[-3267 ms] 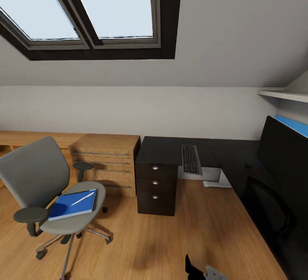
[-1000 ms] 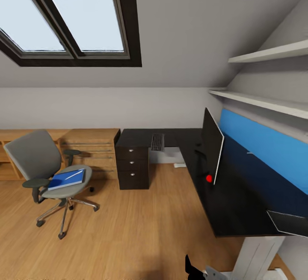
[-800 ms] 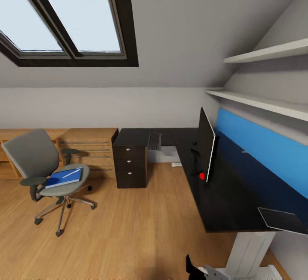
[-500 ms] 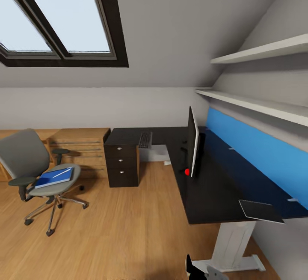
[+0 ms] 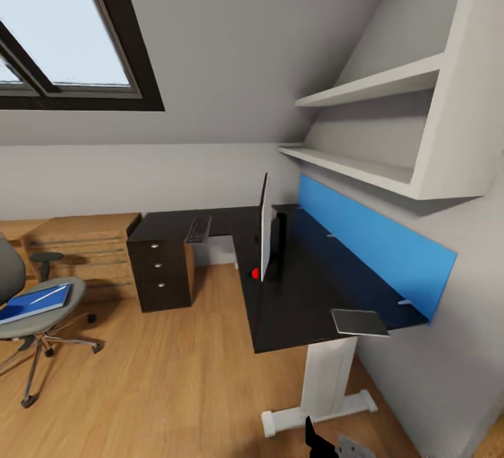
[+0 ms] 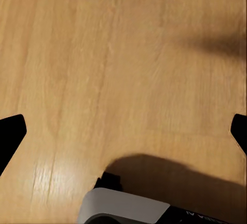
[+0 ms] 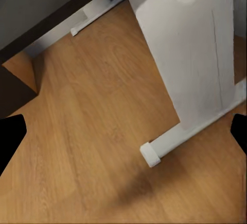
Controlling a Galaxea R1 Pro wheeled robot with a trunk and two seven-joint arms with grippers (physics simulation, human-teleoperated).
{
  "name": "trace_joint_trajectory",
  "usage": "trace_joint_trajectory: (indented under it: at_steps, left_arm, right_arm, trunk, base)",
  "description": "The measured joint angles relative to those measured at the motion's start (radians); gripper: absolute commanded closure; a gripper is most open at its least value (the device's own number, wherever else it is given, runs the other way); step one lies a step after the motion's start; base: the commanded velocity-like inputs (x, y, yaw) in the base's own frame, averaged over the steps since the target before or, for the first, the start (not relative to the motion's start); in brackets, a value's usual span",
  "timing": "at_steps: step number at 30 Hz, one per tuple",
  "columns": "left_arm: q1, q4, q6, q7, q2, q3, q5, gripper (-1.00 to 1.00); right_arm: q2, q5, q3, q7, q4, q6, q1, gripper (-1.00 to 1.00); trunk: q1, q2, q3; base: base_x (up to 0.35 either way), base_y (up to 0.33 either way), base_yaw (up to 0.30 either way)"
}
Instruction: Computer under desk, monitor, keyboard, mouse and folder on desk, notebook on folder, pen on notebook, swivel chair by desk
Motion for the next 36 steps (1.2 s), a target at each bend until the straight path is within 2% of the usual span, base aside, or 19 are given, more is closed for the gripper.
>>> trace_joint_trajectory:
  at_steps: [9,18,21,24,36]
  left_arm:
    - [0.0,0.0,0.0,0.0,-0.001,0.0,0.0,-1.0]
    - [0.0,-0.006,-0.001,0.002,0.001,0.005,0.001,-1.0]
    - [0.0,-0.04,-0.001,0.004,0.002,0.01,0.004,-1.0]
    - [0.001,-0.07,0.001,0.007,0.002,0.01,0.005,-1.0]
    - [0.0,-0.076,0.002,0.009,0.001,0.009,0.006,-1.0]
  right_arm:
    - [0.0,0.001,0.0,0.0,0.0,0.0,0.0,-1.0]
    - [0.0,0.001,0.001,0.0,-0.001,0.001,0.0,-1.0]
    - [0.0,0.0,0.001,0.0,-0.001,0.001,0.0,-1.0]
    - [0.0,0.0,0.001,0.0,0.0,0.001,0.0,-1.0]
    - [0.001,0.001,0.001,0.002,-0.001,0.001,0.0,-1.0]
  trunk:
    - [0.0,0.0,0.003]
    - [0.0,0.0,0.006]
    - [0.0,0.0,0.006]
    - [0.011,-0.021,-0.003]
    - [0.057,-0.105,-0.045]
  base:
    - [-0.005,-0.312,-0.253]
    - [0.0,-0.052,-0.209]
    - [0.0,-0.004,-0.038]
    - [0.0,-0.001,-0.009]
    - [0.0,0.0,0.014]
